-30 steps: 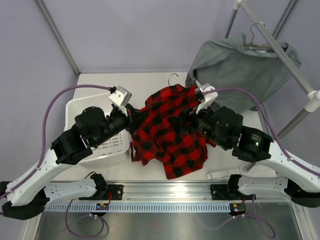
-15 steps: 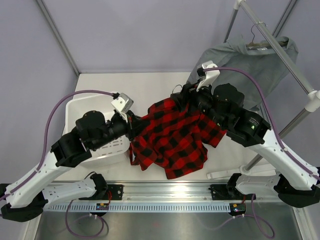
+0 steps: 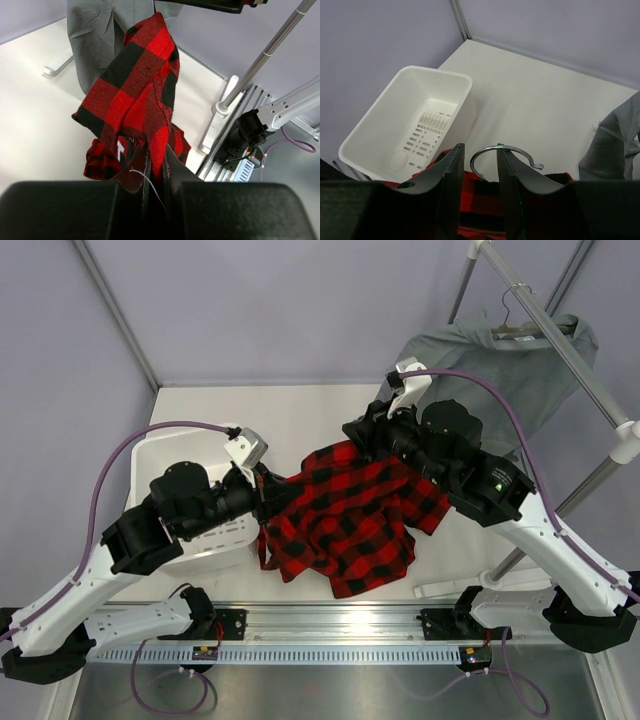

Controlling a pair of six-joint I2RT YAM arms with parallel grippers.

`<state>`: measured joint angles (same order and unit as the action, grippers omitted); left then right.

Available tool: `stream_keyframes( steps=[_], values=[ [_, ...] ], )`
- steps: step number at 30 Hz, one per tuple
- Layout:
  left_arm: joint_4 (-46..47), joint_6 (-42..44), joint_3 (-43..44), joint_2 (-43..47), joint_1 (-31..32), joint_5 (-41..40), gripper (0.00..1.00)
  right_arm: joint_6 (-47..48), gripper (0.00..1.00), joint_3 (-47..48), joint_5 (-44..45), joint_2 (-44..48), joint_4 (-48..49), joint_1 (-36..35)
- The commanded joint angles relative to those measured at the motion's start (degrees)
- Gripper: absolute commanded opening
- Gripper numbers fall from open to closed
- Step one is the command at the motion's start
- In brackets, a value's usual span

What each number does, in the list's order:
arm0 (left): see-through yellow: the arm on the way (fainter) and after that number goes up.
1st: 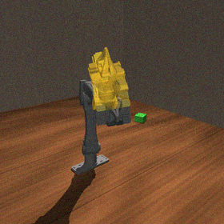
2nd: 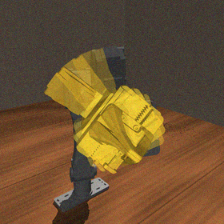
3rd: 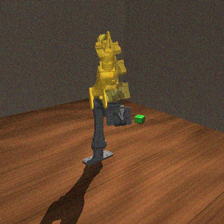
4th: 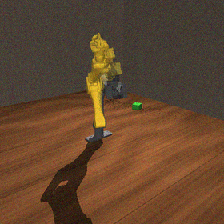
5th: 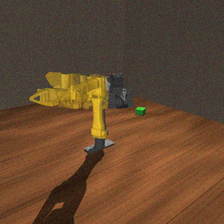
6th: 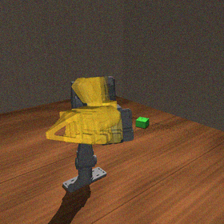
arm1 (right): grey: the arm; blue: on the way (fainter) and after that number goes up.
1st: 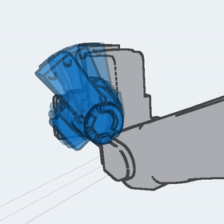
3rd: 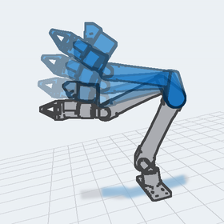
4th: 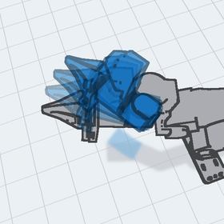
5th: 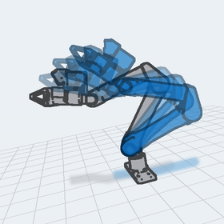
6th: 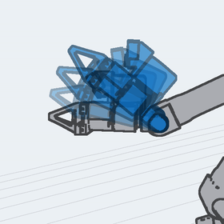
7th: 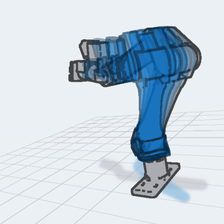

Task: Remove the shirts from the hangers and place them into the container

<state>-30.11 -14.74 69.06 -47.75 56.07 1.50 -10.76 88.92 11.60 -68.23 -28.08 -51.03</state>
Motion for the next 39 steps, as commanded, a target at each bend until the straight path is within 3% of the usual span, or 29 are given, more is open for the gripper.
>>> stream_keyframes(
  steps=[1,5,6,7,9,11,14,20,24,27,29,35,39],
  values=[
    [6.1,-0.8,0.6,1.0,0.1,3.2,0.00,-0.2,0.33,2.4,-2.0,-1.1,1.9,0.9],
    [6.2,-0.7,0.7,0.7,0.1,3.8,0.00,-0.9,0.00,2.2,-1.7,-1.7,1.8,1.2],
    [5.9,-0.7,1.1,0.5,0.1,3.9,0.02,-0.9,0.00,2.2,-1.1,-1.9,1.8,1.2],
    [5.2,-0.7,1.5,0.3,0.1,3.6,0.14,-0.8,0.00,2.3,-0.4,-1.9,1.7,1.2],
    [3.2,-1.2,1.5,0.3,0.1,3.3,0.24,-0.1,0.00,2.6,2.0,-1.6,1.1,1.3],
    [1.2,-1.9,0.7,1.0,0.1,1.9,0.42,0.6,0.00,4.1,4.0,-1.7,-0.7,1.3],
    [-0.8,-2.4,-0.8,2.3,0.2,1.5,0.50,2.1,0.00,5.6,7.3,-1.5,-2.3,1.3],
    [-2.2,-4.2,-4.1,3.4,0.1,3.1,0.50,4.1,0.00,8.2,9.2,-1.4,-3.7,1.4],
    [-1.4,-5.6,-6.7,3.2,0.2,4.6,0.47,6.0,0.00,10.5,10.8,-2.7,-4.4,1.5],
    [-0.4,-6.3,-8.3,2.8,0.5,6.1,0.36,6.7,0.00,12.7,11.2,-3.8,-5.2,1.8],
    [-0.5,-6.4,-8.3,2.4,0.8,6.1,0.02,6.8,0.00,13.4,11.7,-4.3,-4.9,2.0],
    [1.5,-6.6,-7.6,4.2,5.7,1.9,0.00,9.0,0.00,15.5,21.7,-8.8,-5.2,2.2],
    [2.9,-6.1,-5.6,7.2,9.6,-0.7,0.00,9.9,0.00,12.1,29.4,-10.8,-2.2,2.4]
  ],
)
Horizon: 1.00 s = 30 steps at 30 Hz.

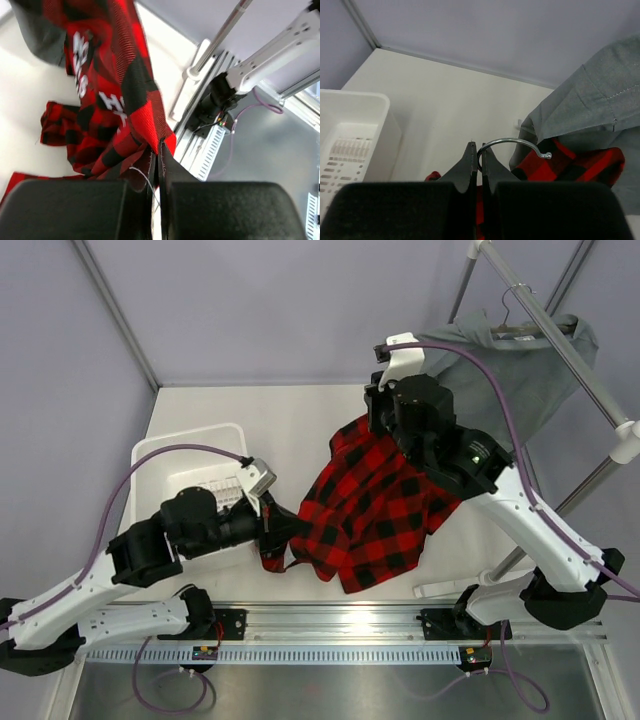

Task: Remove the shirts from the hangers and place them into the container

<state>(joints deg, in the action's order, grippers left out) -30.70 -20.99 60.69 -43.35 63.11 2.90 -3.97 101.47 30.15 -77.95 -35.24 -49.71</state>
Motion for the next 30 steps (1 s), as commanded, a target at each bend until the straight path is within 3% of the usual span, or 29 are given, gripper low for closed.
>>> stream_keyframes(
  steps=[1,5,9,14,19,24,30],
  values=[
    [4.1,0.3,3.1,3.8,3.7,-1.8,0.00,2.9,0.00,-1.1,12.5,-1.6,5.1,1.5],
    [4.3,0.0,4.5,3.7,5.5,1.0,0.00,0.9,0.00,-0.1,19.9,-4.8,4.3,4.0],
    [4.2,0.6,4.6,-0.3,8.5,5.4,0.00,0.2,0.00,3.7,19.9,-8.0,3.2,5.9],
    [3.3,0.3,4.4,-7.0,17.2,0.7,0.00,0.4,0.00,14.8,16.7,-14.6,-0.4,7.9],
    [7.5,-3.3,-1.0,-7.6,22.7,-5.8,0.00,0.7,0.00,25.2,12.9,-17.9,-4.0,11.9],
    [10.7,-7.4,-6.7,-3.6,23.7,-9.7,0.00,2.5,0.00,30.8,10.5,-20.7,-5.4,12.8],
    [8.4,-8.4,-8.4,-1.6,24.6,-15.1,0.02,1.1,0.00,29.9,6.2,-20.7,-6.6,12.9]
  ],
)
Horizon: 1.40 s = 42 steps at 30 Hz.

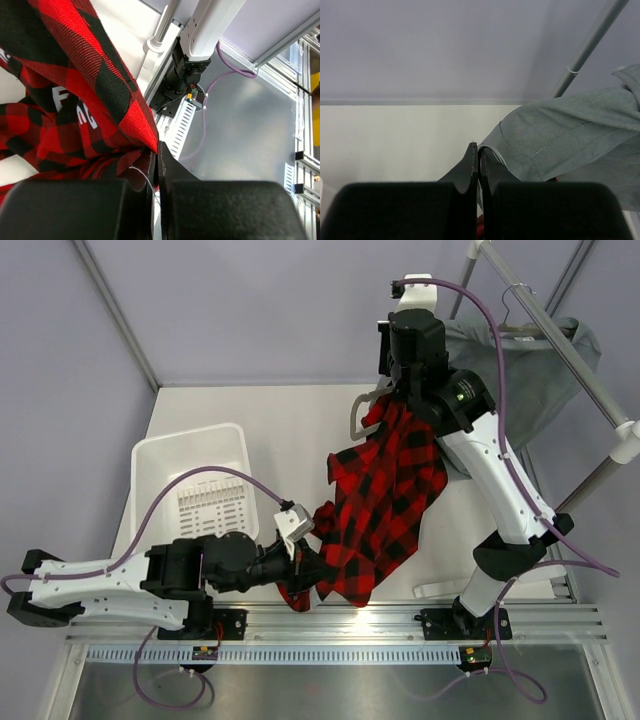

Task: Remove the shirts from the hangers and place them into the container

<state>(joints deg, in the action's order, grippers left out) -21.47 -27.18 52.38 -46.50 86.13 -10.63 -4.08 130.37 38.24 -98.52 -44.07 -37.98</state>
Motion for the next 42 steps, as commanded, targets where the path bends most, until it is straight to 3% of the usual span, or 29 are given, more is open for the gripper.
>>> stream_keyframes(
  steps=[1,2,3,7,10,16,20,32,42],
  values=[
    [-2.1,-1.7,1.0,1.3,1.6,-4.6,0.07,0.3,0.00,-0.9,-4.9,2.3,2.9,1.2],
    [-3.6,0.1,4.4,0.9,1.6,-6.4,0.17,0.1,0.00,-3.3,-6.8,4.0,4.2,1.2],
    [-6.8,1.2,6.4,0.4,1.6,-10.4,0.38,-0.4,0.00,-8.4,-8.2,5.9,6.3,1.1],
    [-8.4,8.1,17.7,-3.5,1.6,-14.3,0.61,-2.7,0.00,-16.4,-12.7,12.7,7.9,1.1],
    [-8.6,13.2,27.5,-8.4,1.5,-13.8,0.70,-2.3,0.00,-19.6,-11.9,14.9,8.0,0.2],
    [-12.4,17.2,41.6,-20.5,1.2,-14.7,0.71,-1.3,0.00,-20.1,-9.7,15.6,5.9,-3.3],
    [-14.9,15.6,45.6,-25.1,0.2,-14.4,0.71,-0.6,0.00,-18.8,-7.2,14.9,4.4,-7.0],
    [-17.6,13.3,46.2,-26.0,-1.8,-17.1,0.70,-0.6,0.00,-18.7,-4.6,16.7,2.6,-11.1],
    [-18.9,11.3,44.2,-24.3,-1.8,-26.2,0.67,-0.8,0.00,-21.0,-3.9,17.7,2.5,-11.9]
  ],
)
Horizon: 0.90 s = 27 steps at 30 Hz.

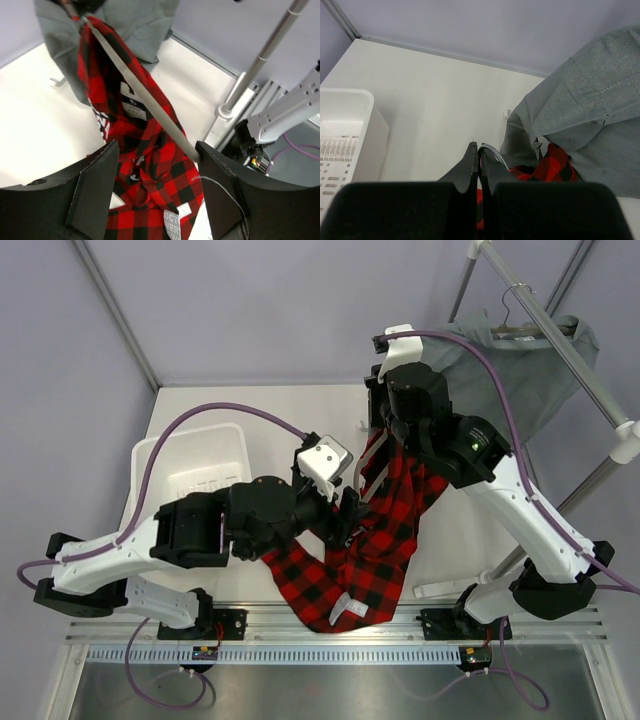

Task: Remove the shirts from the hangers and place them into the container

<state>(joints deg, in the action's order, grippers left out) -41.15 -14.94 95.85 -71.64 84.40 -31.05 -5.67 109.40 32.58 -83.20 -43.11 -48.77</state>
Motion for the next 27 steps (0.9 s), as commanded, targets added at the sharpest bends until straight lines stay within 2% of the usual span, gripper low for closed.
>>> stream_keyframes(
  steps=[1,9,10,12,13,14,16,17,18,19,22,24,27],
  values=[
    [0.7,-0.9,1.1,0.1,0.0,-6.5,0.68,0.6,0.00,-0.2,2.2,2.5,1.5,-1.6],
    [1.7,-0.2,2.8,-2.2,-0.9,-6.4,0.69,0.4,0.00,-1.2,2.9,3.4,1.0,-2.3],
    [1.8,-0.2,2.8,-2.2,-0.9,-6.6,0.67,0.4,0.00,-1.3,3.0,3.7,0.9,-2.4],
    [1.6,-0.6,2.7,-1.8,-1.3,-7.3,0.54,0.4,0.00,-1.6,3.2,4.1,0.8,-2.9],
    [1.4,-0.9,2.6,-1.6,-1.4,-7.9,0.21,0.1,0.00,-1.7,2.9,4.6,0.6,-3.0],
    [0.8,-1.2,2.7,-1.4,-1.4,-8.5,0.00,-0.2,0.00,-1.8,2.6,4.9,0.4,-3.2],
    [0.5,-1.4,2.3,-1.0,-1.4,-10.3,0.00,-1.7,0.02,-2.2,0.2,6.3,-0.3,-3.3],
    [0.5,-1.3,2.0,-0.8,-1.4,-10.7,0.00,-2.2,0.17,-2.3,-1.0,6.8,-0.9,-3.4],
    [0.6,-1.4,1.5,0.1,-1.5,-11.5,0.00,-2.9,0.48,-2.4,-1.5,7.4,-2.2,-3.7],
    [1.3,-1.2,0.8,0.6,-1.6,-11.4,0.00,-4.2,0.54,-2.5,-1.3,8.8,-2.9,-4.7],
    [2.6,-1.1,-1.5,2.5,-1.7,-11.5,0.00,-8.2,0.60,-5.1,-3.0,13.7,-4.9,-5.5],
    [3.1,-1.1,-2.4,3.3,-1.7,-11.1,0.00,-10.6,0.64,-9.9,-4.7,17.8,-5.1,-5.5],
    [3.6,-0.9,-2.5,4.0,-1.7,-10.3,0.00,-11.7,0.64,-19.3,-7.0,23.1,-1.5,-5.6]
  ],
)
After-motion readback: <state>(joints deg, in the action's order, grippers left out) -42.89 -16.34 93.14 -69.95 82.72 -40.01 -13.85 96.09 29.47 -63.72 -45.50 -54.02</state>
